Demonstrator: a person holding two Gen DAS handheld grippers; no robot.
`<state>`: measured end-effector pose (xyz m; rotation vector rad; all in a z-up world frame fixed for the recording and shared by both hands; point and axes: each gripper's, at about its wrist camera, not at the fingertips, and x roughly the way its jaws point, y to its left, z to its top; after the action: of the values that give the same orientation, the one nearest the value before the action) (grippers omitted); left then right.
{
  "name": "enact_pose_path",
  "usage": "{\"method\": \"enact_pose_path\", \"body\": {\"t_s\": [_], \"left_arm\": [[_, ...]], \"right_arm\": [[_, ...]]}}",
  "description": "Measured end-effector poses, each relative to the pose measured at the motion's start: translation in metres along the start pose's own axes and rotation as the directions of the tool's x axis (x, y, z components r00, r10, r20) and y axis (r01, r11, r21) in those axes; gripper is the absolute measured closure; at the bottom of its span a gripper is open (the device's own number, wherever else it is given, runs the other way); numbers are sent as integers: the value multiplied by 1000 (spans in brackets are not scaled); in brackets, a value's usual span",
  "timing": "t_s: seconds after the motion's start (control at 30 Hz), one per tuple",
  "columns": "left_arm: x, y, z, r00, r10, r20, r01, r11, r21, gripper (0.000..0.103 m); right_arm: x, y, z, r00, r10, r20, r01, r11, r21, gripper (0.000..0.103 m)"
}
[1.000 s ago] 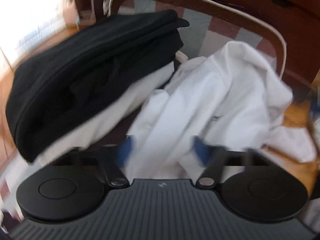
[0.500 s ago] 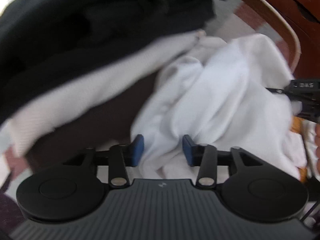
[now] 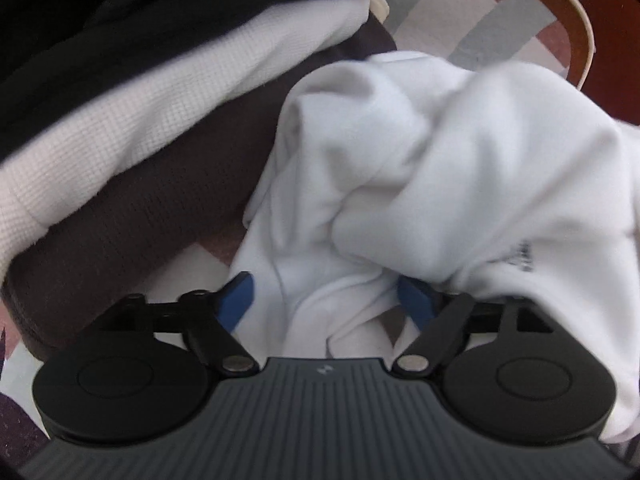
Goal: Fold clothes
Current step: 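Grasp the white T-shirt with the right gripper while the left gripper grasps it too, then lift the white T-shirt off the mat with both grippers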
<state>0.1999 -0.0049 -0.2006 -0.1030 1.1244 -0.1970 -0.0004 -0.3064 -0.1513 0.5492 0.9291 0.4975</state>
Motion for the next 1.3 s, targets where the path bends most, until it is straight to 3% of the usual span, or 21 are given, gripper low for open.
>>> {"method": "enact_pose_path", "body": {"t_s": [0.07, 0.13, 0.17, 0.23, 0.3, 0.33, 0.4, 0.5, 0.57, 0.63, 0.7, 0.77, 0.87, 0.93, 0.97, 1.1, 1.17, 1.2, 1.23, 1.27, 1.3], "left_arm": [[1, -4, -1, 1000, -15, 9, 15, 1000, 0, 24], [0, -8, -3, 997, -63, 44, 63, 998, 6, 52], [-1, -13, -3, 995, -77, 57, 76, 997, 23, 83], [-9, -27, -3, 992, -90, 92, 84, 994, 70, 91], [-26, -39, -2, 980, -137, 147, 121, 986, 111, 92], [-39, -44, -1, 969, -169, 180, 148, 981, 128, 92], [-63, -50, 2, 949, -217, 229, 189, 972, 138, 92], [-83, -52, 5, 933, -262, 247, 236, 963, 130, 89], [-82, -43, -2, 943, -263, 206, 245, 963, 109, 87], [-66, -43, -4, 955, -246, 163, 237, 969, 77, 71], [-55, -45, -9, 967, -175, 187, 159, 983, 96, 52], [-45, -47, -14, 972, -103, 211, 80, 990, 113, 49], [-29, -50, -22, 969, -6, 246, -29, 990, 137, 22], [-17, -53, -24, 967, 17, 253, -60, 985, 162, 17], [-13, -52, -24, 969, 12, 245, -53, 986, 159, 17], [5, -29, -21, 984, -117, 131, 116, 993, 16, 9], [18, -12, -23, 974, -216, 66, 223, 966, -131, 10], [20, -8, -23, 968, -241, 63, 248, 958, -144, 17], [17, -8, -22, 966, -246, 72, 253, 961, -114, 29], [13, -9, -21, 966, -247, 78, 253, 964, -77, 67], [8, -14, -20, 967, -243, 78, 245, 969, -27, 84]], "right_arm": [[-9, 4, -1, 988, -156, 21, 157, 985, -66, 88], [-16, 8, 1, 944, -324, 67, 330, 936, -123, 87], [-16, 7, 4, 921, -378, 93, 388, 914, -120, 85], [-17, 5, 8, 865, -481, 143, 496, 861, -107, 70], [-18, -1, 12, 843, -511, 167, 523, 851, -39, 55], [-21, -5, 11, 847, -503, 174, 511, 860, 0, 45], [-28, -12, 10, 852, -487, 189, 482, 873, 77, 43], [-35, -27, 9, 907, -375, 191, 344, 922, 179, 42], [-39, -40, 6, 933, -302, 196, 249, 934, 254, 42], [-39, -51, 4, 954, -225, 199, 150, 931, 333, 40], [-37, -59, 1, 964, -168, 208, 74, 914, 398, 39], [-34, -63, 0, 964, -153, 215, 49, 904, 426, 37], [-19, -65, 0, 968, -163, 192, 76, 916, 395, 32], [-8, -70, -2, 963, -217, 162, 131, 898, 421, 32], [-2, -72, -2, 959, -243, 148, 158, 887, 433, 32], [15, -77, -5, 958, -249, 139, 166, 883, 438, 26], [22, -76, -6, 965, -223, 140, 147, 898, 414, 26], [25, -76, -7, 968, -210, 141, 138, 905, 402, 31], [29, -75, -7, 971, -196, 140, 128, 912, 389, 45], [31, -72, -6, 979, -158, 126, 103, 926, 362, 55], [30, -67, -4, 984, -124, 127, 73, 935, 347, 68]]}}
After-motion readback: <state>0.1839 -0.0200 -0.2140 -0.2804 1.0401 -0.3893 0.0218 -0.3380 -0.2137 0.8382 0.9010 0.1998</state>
